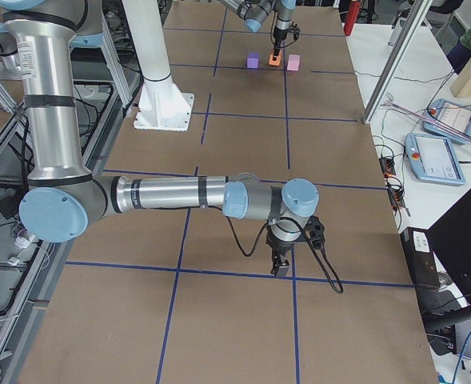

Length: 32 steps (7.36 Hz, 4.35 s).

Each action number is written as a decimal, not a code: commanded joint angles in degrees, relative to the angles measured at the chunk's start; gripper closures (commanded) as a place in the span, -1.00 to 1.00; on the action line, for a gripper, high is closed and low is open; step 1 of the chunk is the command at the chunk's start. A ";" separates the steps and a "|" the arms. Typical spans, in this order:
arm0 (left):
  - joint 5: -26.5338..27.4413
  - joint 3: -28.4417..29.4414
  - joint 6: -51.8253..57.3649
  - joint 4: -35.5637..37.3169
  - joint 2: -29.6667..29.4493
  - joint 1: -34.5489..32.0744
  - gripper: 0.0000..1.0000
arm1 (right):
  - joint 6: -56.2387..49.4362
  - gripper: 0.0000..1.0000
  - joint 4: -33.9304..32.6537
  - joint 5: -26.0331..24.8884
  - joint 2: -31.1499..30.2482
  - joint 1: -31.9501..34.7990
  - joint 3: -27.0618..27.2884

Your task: Arrange blocks in a line

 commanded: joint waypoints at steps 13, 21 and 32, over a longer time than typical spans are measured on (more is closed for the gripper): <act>-0.66 0.83 -0.17 -0.64 -0.25 1.35 -1.00 | 0.00 -1.00 0.00 0.00 0.00 0.00 0.00; -1.01 -1.10 -4.04 -0.64 -0.16 1.08 -1.00 | 0.00 -1.00 0.00 0.00 0.00 0.00 0.00; -0.83 -15.00 14.87 4.81 10.97 -15.59 -1.00 | 0.00 -1.00 0.00 0.00 0.00 0.00 0.00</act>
